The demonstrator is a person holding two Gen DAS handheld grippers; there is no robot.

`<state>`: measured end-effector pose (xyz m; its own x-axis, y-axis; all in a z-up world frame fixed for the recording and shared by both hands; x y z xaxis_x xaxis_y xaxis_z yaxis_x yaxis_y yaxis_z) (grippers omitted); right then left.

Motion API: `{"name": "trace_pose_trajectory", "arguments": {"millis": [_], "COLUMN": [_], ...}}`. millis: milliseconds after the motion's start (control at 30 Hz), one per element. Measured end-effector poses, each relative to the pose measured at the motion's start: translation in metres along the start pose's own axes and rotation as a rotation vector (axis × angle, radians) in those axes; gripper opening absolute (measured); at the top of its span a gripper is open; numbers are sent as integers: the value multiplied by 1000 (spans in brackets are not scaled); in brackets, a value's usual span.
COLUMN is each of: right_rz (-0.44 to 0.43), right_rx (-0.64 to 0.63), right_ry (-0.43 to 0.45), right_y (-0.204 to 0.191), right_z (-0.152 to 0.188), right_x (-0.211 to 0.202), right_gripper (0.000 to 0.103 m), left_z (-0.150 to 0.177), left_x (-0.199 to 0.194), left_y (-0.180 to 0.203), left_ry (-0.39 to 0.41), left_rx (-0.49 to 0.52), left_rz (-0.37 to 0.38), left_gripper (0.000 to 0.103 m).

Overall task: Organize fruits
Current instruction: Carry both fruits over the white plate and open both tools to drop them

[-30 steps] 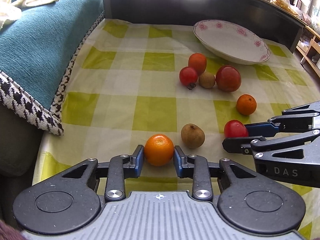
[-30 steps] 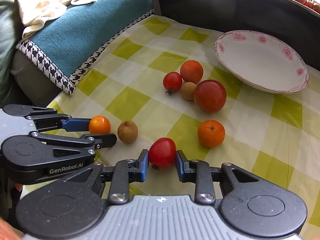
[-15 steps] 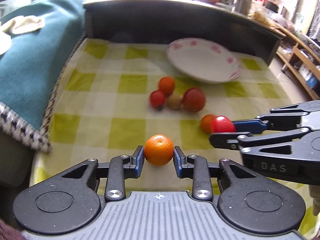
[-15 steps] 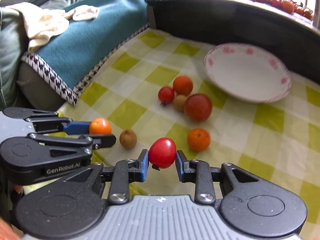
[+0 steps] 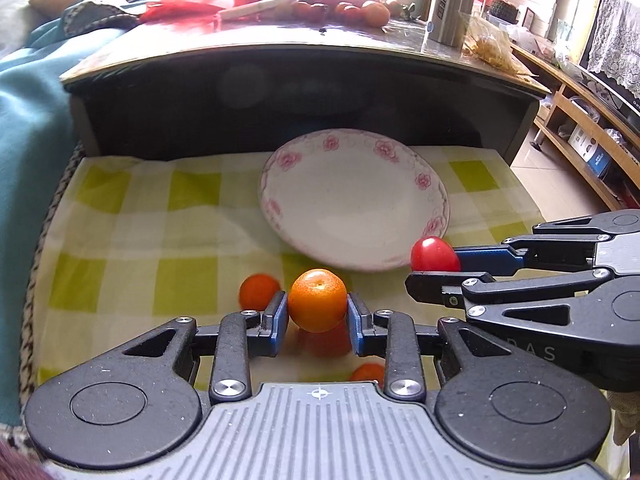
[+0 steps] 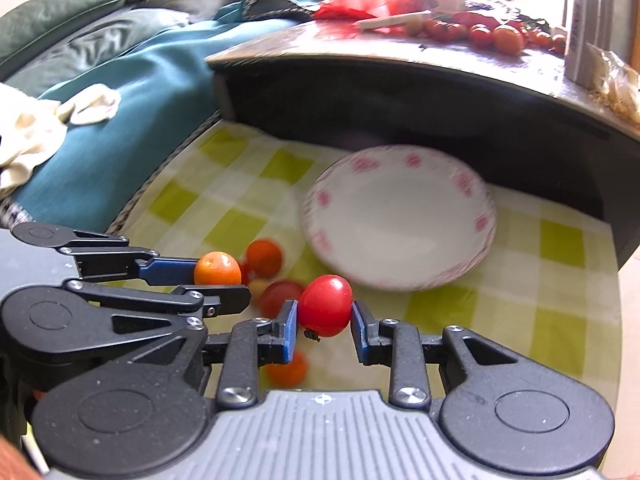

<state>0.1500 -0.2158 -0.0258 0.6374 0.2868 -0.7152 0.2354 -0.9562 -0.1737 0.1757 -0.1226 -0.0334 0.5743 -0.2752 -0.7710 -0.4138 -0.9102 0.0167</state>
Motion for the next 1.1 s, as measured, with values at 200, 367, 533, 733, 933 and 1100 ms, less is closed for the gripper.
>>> {"name": "trace_pose_trajectory", "arguments": {"millis": [200,367,533,733,933,1100], "right_rz": [30,42,48,50,62,67], "right_rx": [61,82,74,91,86,87], "right_ry": [-11,-19,-17,-17,-11,-10], "right_y": [39,54,58,64,66,66], "right_z": [-10,-14,-15,-18,-19,-18], "right_x": [22,37,45,52,54,55], "right_gripper": [32,32,32,33,33,33], "left_z": [-14,-21,-26,-30,-31,-31], "left_x": [28,39,48,51,51,50], "left_y": [9,7,3,2,2,2], "left_ry": [-9,-3,1,14,10,7], "left_rx": [40,46,35,30,27,25], "left_rz": [4,6,4,4,1,0], "left_gripper": [38,38,39,38,40,43]}}
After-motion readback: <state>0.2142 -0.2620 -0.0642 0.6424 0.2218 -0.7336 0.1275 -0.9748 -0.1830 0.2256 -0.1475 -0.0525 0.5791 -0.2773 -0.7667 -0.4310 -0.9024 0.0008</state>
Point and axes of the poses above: each gripper's, at about its wrist camera, not at the fingertips, and x roughly the way its jaws point, y to its right, z to its underside, the point moved 8 cm from there along x, roughly the way its jaws point, and after that the axes turned 4 degrees about -z, right-handed, at the moved point
